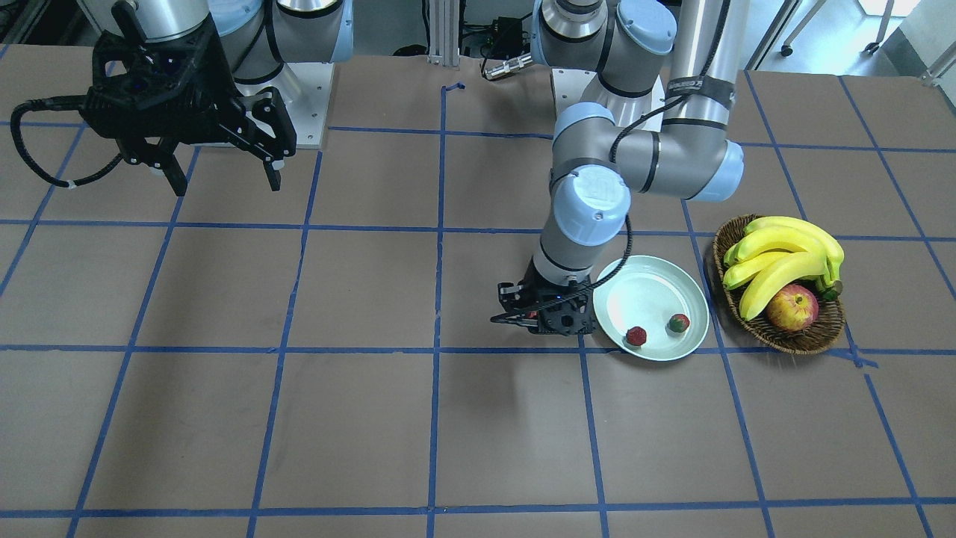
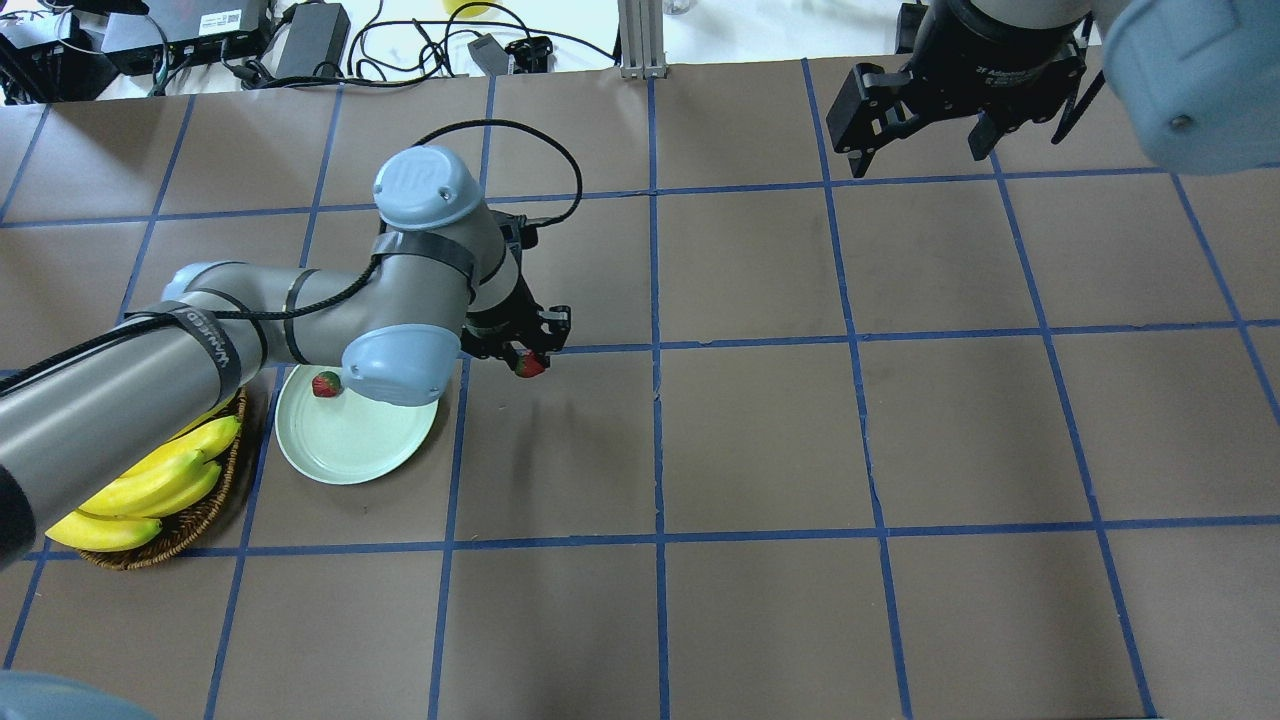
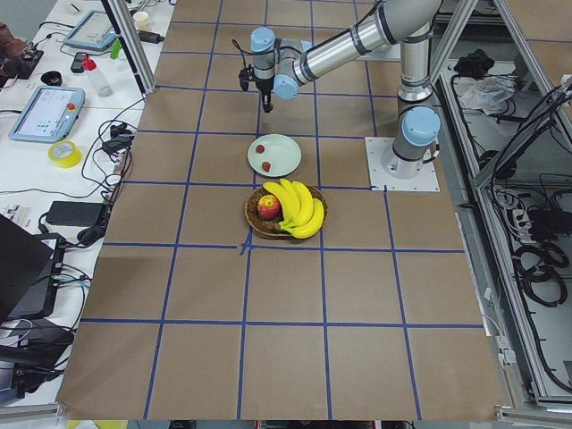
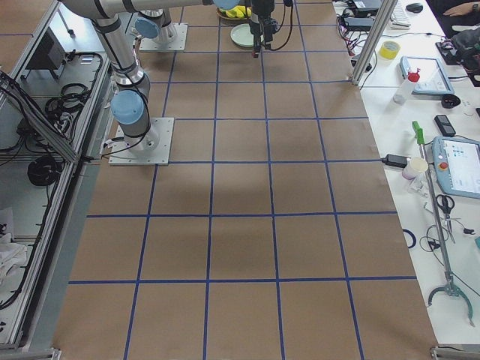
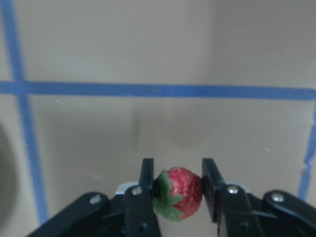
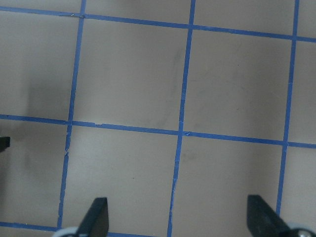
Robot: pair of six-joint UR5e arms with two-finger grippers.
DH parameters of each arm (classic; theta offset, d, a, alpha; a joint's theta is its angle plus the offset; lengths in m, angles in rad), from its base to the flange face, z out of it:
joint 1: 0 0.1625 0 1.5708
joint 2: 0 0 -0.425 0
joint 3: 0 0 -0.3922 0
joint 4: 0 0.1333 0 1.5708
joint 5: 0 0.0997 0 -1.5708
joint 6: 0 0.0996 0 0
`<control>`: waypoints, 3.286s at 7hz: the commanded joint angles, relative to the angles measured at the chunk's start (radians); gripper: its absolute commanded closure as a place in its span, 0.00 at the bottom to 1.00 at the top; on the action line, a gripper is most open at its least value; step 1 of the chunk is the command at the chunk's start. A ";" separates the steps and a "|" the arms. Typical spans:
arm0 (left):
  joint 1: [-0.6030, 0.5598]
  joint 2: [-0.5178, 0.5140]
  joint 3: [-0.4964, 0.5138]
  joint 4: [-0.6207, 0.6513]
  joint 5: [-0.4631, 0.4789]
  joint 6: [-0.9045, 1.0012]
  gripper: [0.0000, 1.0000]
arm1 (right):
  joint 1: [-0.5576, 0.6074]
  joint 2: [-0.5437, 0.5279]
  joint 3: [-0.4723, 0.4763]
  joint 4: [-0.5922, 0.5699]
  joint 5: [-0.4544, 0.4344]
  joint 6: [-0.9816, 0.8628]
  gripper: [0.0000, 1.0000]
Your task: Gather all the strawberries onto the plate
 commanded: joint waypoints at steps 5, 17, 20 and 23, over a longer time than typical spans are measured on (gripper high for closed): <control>0.287 0.034 -0.049 -0.044 0.094 0.376 0.95 | 0.000 0.003 0.005 0.000 0.025 -0.001 0.00; 0.032 0.284 0.452 -0.613 0.093 0.098 0.08 | -0.001 0.008 0.026 -0.008 0.041 0.000 0.00; 0.102 0.306 0.444 -0.596 0.081 0.103 0.08 | 0.002 0.008 0.026 -0.008 0.044 0.003 0.00; 0.121 0.315 0.438 -0.599 0.083 0.107 0.08 | 0.002 0.008 0.026 -0.010 0.044 0.002 0.00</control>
